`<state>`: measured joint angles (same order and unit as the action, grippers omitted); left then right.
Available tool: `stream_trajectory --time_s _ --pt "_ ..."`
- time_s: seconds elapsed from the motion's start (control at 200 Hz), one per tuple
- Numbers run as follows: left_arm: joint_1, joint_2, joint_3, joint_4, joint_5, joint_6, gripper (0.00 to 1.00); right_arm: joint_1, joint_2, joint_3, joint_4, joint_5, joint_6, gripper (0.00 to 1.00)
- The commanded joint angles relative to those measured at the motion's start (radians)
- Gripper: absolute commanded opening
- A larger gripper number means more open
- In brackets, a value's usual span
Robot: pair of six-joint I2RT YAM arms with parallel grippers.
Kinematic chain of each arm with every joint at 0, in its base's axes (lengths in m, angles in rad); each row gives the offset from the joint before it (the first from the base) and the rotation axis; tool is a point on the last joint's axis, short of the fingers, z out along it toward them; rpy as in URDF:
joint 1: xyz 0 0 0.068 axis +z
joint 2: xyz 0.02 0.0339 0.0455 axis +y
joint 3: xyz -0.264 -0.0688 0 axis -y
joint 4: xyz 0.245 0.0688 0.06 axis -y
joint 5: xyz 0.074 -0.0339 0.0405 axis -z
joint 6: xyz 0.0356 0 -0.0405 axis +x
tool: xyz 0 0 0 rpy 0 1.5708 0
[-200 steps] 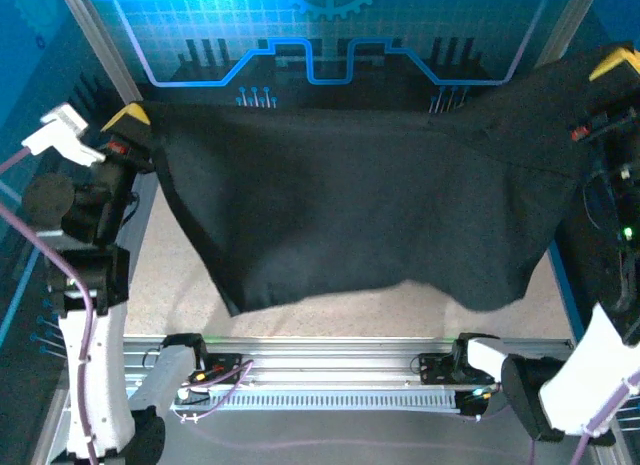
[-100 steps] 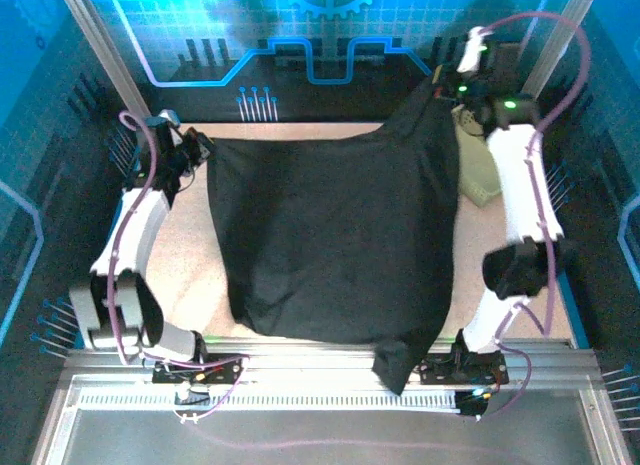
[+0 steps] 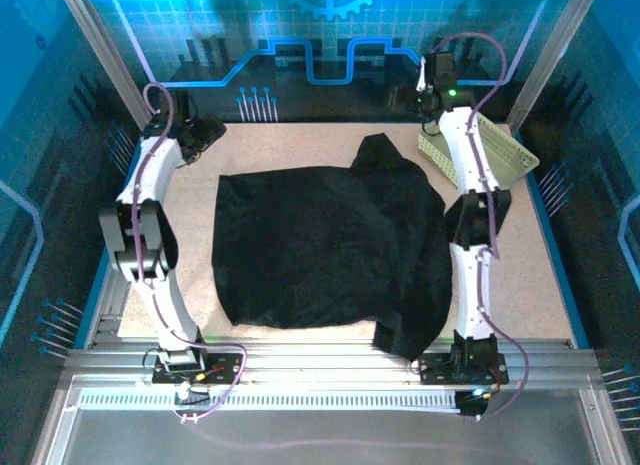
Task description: Fold the inside-out t-shirt
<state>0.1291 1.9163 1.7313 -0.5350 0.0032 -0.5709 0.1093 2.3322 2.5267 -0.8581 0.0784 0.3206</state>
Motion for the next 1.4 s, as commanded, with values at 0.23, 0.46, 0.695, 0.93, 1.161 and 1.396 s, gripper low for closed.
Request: stream_trajectory --time_s 0.23,0.46,0.695,0.93,1.161,1.396 --pt "-0.139 -0.34 -0.549 0.166 0.043 -0.099 0.82 0.019 -0.635 -0.901 0.239 -0.077 0.101 0.83" --pt "-0.157 -0.294 -0.689 0.226 0.094 -0.109 0.83 0.066 -0.694 -1.292 0.324 -0.132 0.206 0.81" --pt "-0.157 -0.199 -0.717 0.254 0.1 -0.127 0.83 0.091 -0.57 -1.381 0.366 -0.086 0.279 0.8" --pt "-0.129 -0.107 -0.692 0.288 0.098 -0.145 0.83 0.059 -0.415 -1.278 0.369 -0.061 0.314 0.79" --pt "-0.112 -0.008 -0.623 0.326 0.137 -0.155 0.83 0.011 -0.269 -1.112 0.346 -0.048 0.321 0.77" --pt "-0.11 0.104 -0.445 0.324 0.166 -0.145 0.84 -0.049 -0.146 -0.899 0.333 -0.089 0.31 0.77"
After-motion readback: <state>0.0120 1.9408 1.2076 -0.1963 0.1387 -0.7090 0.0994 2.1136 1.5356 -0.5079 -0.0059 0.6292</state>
